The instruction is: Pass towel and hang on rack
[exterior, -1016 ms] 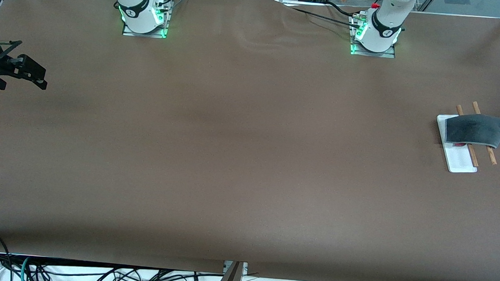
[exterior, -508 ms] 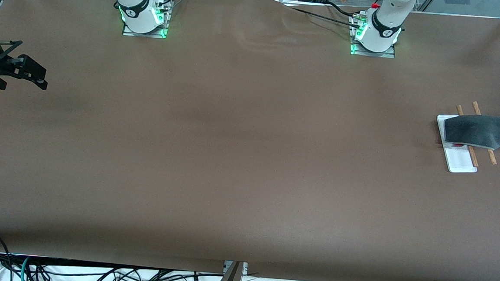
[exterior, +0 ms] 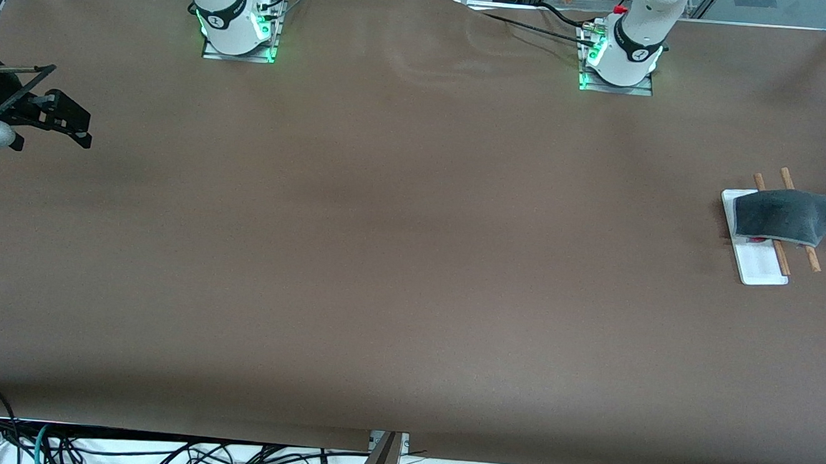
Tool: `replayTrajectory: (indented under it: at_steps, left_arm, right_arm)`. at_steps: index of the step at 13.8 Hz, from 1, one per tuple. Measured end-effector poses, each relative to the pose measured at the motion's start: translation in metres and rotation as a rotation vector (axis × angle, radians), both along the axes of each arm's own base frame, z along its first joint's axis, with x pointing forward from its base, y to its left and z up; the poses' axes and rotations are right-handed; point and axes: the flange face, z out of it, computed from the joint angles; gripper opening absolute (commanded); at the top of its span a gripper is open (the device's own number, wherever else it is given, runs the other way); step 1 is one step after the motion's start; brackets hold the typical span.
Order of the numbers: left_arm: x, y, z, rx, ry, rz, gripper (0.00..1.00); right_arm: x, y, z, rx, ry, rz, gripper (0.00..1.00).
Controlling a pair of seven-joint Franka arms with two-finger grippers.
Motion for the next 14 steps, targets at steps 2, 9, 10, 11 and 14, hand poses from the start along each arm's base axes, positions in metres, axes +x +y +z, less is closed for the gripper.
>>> replayTrajectory:
  at_steps: [2, 9, 10, 11, 14]
  left_arm:
    - [0.003, 0.002, 0.007, 0.012, -0.010, 0.001, 1.00]
    - [0.083, -0.049, 0.074, 0.162, 0.028, 0.015, 1.00]
    - [0.098, -0.064, 0.085, 0.187, 0.029, -0.002, 1.00]
    - [0.110, -0.077, 0.094, 0.209, 0.029, -0.019, 1.00]
    - [0.131, -0.118, 0.126, 0.270, 0.080, -0.009, 1.00]
  right_arm:
    - [0.000, -0.001, 0.000, 0.000, 0.000, -0.001, 1.00]
    - [0.001, -0.001, -0.001, 0.000, 0.001, -0.002, 1.00]
    - [0.001, -0.002, -0.001, 0.000, 0.001, -0.003, 1.00]
    - [0.001, -0.003, -0.001, 0.000, 0.001, -0.005, 1.00]
    - [0.002, -0.005, -0.001, 0.000, 0.002, -0.008, 1.00]
